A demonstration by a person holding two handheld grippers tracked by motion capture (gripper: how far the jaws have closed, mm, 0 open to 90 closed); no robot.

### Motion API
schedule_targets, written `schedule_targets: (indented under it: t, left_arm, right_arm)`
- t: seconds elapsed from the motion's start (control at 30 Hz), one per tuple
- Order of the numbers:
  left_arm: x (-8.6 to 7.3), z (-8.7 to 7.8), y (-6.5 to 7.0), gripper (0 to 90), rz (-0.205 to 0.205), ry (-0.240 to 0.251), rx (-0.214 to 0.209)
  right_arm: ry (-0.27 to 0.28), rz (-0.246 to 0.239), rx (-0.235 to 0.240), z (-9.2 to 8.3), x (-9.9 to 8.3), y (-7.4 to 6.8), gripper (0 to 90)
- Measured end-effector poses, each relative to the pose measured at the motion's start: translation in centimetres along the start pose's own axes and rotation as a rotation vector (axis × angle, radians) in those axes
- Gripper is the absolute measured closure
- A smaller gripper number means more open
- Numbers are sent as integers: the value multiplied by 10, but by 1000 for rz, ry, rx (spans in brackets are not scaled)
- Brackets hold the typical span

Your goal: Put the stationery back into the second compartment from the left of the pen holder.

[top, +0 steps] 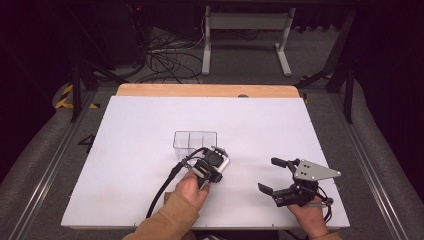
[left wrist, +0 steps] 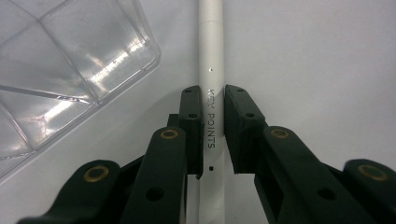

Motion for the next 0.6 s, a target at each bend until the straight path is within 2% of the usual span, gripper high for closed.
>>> schedule_targets:
  t: [0.13, 0.27, 0.43, 0.6]
  left_arm:
    - [1, -4, 0, 785, 4, 21, 6]
    - [2, -12, -1, 785, 5, 50, -15]
    - [5, -26, 1, 785, 23, 118, -37]
    - [7, -40, -1, 785, 14, 192, -71]
  right_arm:
    - [0, 0, 0, 0, 0, 0, 87]
    - [1, 0, -2, 0, 0, 0, 87]
    - [2, -2, -1, 0, 0, 0, 86]
    - [4, 0, -1, -1, 0, 0, 87]
Point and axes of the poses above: each handheld gripper's, and its own axes: z roughly forward along the jaws, x roughly out of its top, y roughly to its right, the point moved 4 cm from there along z, roughly forward along the jaws, and after that the axes turned 6 degrees about y, right-handed, at the moved point
